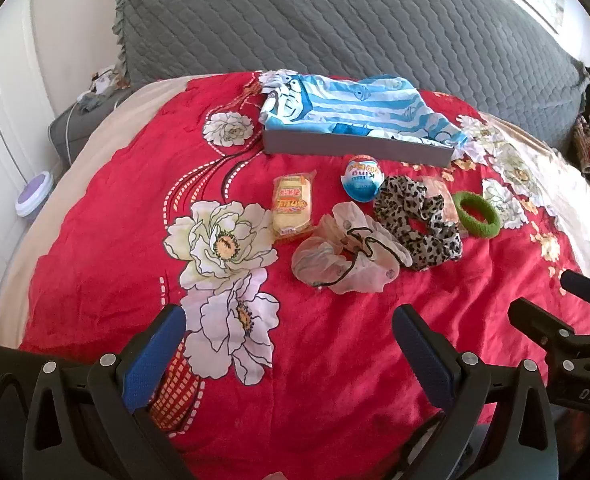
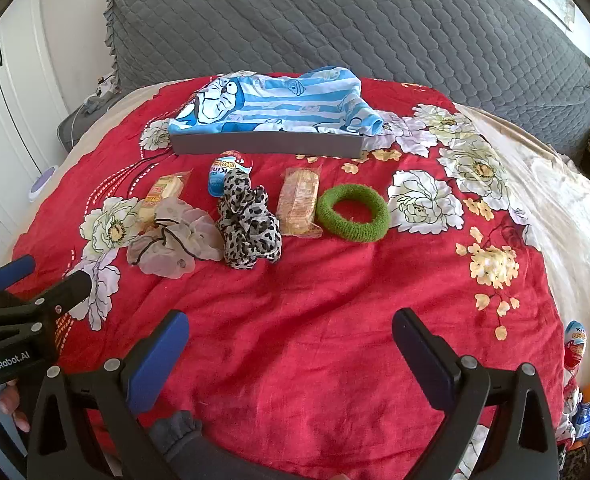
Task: Organize objects
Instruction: 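Move both tools toward the hair accessories on the bedspread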
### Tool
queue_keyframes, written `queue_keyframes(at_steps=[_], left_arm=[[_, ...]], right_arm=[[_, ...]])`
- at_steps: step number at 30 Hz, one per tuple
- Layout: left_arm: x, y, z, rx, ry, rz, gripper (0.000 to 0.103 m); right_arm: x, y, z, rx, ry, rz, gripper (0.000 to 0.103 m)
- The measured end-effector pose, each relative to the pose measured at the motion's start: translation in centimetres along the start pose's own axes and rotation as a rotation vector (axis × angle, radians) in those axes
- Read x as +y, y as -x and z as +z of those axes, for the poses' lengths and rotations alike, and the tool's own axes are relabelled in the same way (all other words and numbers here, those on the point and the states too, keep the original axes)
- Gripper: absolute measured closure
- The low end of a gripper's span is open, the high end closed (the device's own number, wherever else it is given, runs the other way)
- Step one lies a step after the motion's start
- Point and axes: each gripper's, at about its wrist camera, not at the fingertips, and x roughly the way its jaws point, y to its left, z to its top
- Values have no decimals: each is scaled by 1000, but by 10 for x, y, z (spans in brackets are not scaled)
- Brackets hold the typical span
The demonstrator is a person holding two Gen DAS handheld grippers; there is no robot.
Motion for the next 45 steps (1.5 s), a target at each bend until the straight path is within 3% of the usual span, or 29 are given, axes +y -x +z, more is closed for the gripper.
queue_keyframes(at_steps=[45], left_arm=[[-6, -8, 3, -1, 2, -4, 0]], right_arm=[[-10, -1, 1, 8, -36, 22, 1]])
